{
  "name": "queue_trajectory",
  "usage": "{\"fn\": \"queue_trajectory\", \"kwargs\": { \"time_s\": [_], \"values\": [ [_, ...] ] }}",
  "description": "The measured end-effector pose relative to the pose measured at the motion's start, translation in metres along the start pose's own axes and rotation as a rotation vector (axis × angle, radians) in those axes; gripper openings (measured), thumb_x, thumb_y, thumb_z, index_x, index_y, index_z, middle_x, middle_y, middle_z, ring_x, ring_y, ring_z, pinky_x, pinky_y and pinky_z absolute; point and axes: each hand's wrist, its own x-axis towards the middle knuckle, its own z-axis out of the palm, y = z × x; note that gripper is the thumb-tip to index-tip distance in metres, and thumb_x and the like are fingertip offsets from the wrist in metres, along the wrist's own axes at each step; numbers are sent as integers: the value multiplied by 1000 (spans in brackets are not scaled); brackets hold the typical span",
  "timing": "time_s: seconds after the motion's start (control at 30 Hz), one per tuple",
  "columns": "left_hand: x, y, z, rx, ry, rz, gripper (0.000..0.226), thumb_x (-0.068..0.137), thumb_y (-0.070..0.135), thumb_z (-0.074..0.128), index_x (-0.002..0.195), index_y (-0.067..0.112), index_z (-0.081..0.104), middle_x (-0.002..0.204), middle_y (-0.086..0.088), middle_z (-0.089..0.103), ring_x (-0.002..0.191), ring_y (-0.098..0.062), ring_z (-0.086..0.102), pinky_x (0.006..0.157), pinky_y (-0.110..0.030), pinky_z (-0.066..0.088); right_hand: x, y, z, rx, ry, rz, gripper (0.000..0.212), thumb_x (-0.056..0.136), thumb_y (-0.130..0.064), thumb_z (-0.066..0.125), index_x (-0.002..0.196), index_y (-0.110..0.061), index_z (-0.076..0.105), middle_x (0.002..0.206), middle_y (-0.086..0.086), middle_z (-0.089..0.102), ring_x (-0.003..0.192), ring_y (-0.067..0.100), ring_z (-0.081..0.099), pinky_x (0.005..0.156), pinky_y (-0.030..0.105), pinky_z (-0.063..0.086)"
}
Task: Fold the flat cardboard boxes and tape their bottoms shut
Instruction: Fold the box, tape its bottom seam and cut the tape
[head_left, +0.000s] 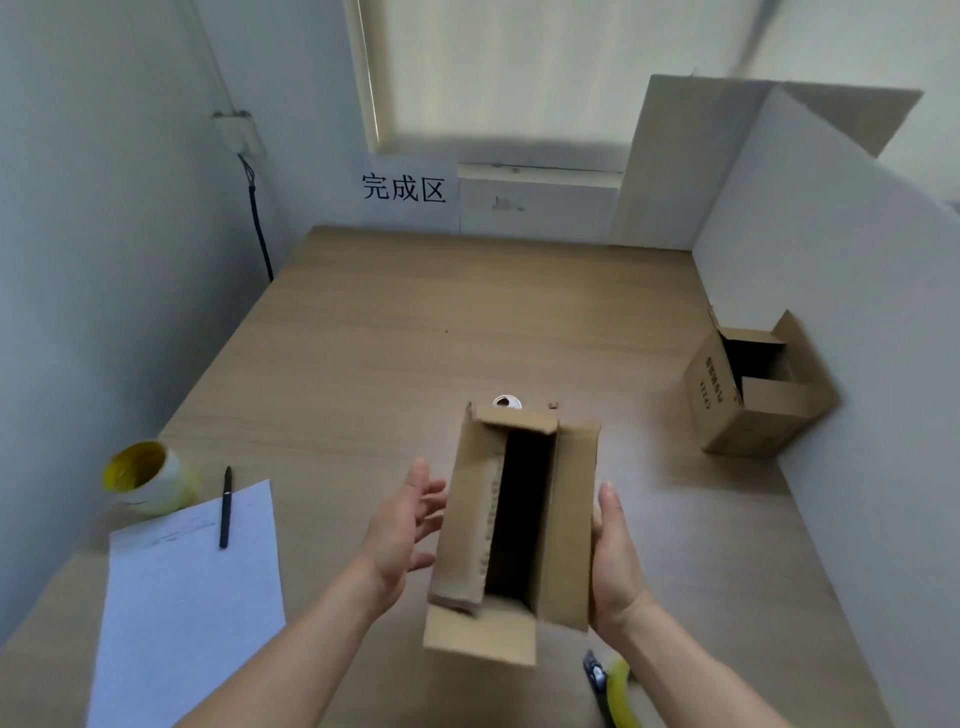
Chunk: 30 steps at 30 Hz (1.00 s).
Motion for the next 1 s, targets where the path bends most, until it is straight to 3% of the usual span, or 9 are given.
{"fn": "queue_trajectory", "kwargs": {
  "time_s": [0.1, 0.17, 0.27, 0.37, 0.5, 0.6, 0.7, 0.87, 1.0],
  "values": [
    [-2, -19, 6, 111, -69, -5, 52, 81, 59, 61, 121, 25, 63, 110, 10, 72, 107, -11, 65, 90, -46, 54, -5, 10, -5, -105, -16, 61, 62, 94, -64, 39, 120, -16, 69, 113, 15, 72, 106, 32, 68, 91, 48, 55],
    [-2, -29, 10, 307, -42, 79, 64, 73, 49, 81, 128, 31, 52, 119, 16, 64, 107, -5, 63, 86, -33, 54, -6, 16, -6, -182, 25, 84, 56, 81, -58, 65, 121, -19, 67, 115, 10, 71, 110, 32, 64, 98, 51, 51],
    [-3, -36, 20, 739, 103, 237, 106, 60, 49, 87, 147, 29, 29, 141, 9, 36, 130, -10, 44, 110, -29, 37, -2, 18, -7, -252, 43, 74, 39, 74, -30, 67, 111, -19, 66, 104, 9, 70, 99, 28, 61, 81, 43, 54],
    [-5, -32, 34, 916, 133, 203, 115, 64, 44, 82, 154, 22, 14, 149, 0, 23, 136, -18, 39, 109, -28, 34, 4, 14, -5, -313, 60, 44, 27, 85, -8, 55, 109, -16, 65, 95, 9, 70, 87, 22, 60, 68, 31, 49],
    [5, -27, 28, 607, 111, 176, 69, 78, 17, 66, 144, 17, 43, 133, 0, 53, 116, -18, 55, 103, -36, 45, 18, 11, -12, -390, 146, 27, 24, 97, -6, 49, 116, -14, 61, 108, 10, 65, 97, 25, 58, 73, 31, 48],
    [9, -23, 19, 234, 95, 82, 33, 92, 0, 47, 117, 13, 65, 95, -7, 67, 82, -20, 59, 69, -36, 53, 24, 3, -24, -408, 286, -9, 6, 94, -12, 57, 95, -12, 63, 95, 11, 64, 84, 26, 57, 67, 36, 49],
    [12, -19, 20, 146, 89, 2, 25, 96, 3, 43, 106, 13, 65, 92, -17, 63, 78, -27, 59, 65, -42, 56, 24, 2, -30, -506, 366, -54, 22, 82, -24, 55, 78, -2, 56, 76, 14, 55, 68, 23, 48, 58, 35, 42],
    [26, -8, 43, 127, 46, 41, 25, 99, 8, 48, 117, 22, 59, 104, -13, 65, 88, -31, 64, 71, -45, 59, 29, 5, -37, -462, 402, -94, 15, 93, -4, 49, 89, -4, 64, 89, 15, 63, 77, 26, 56, 55, 32, 52],
    [46, -3, 64, 154, 22, 86, 47, 89, 12, 60, 131, 30, 50, 119, -5, 63, 102, -30, 64, 78, -48, 60, 42, -4, -46, -375, 520, -118, 21, 100, -14, 48, 87, -8, 63, 84, 10, 60, 75, 25, 55, 64, 50, 59]
  ]
}}
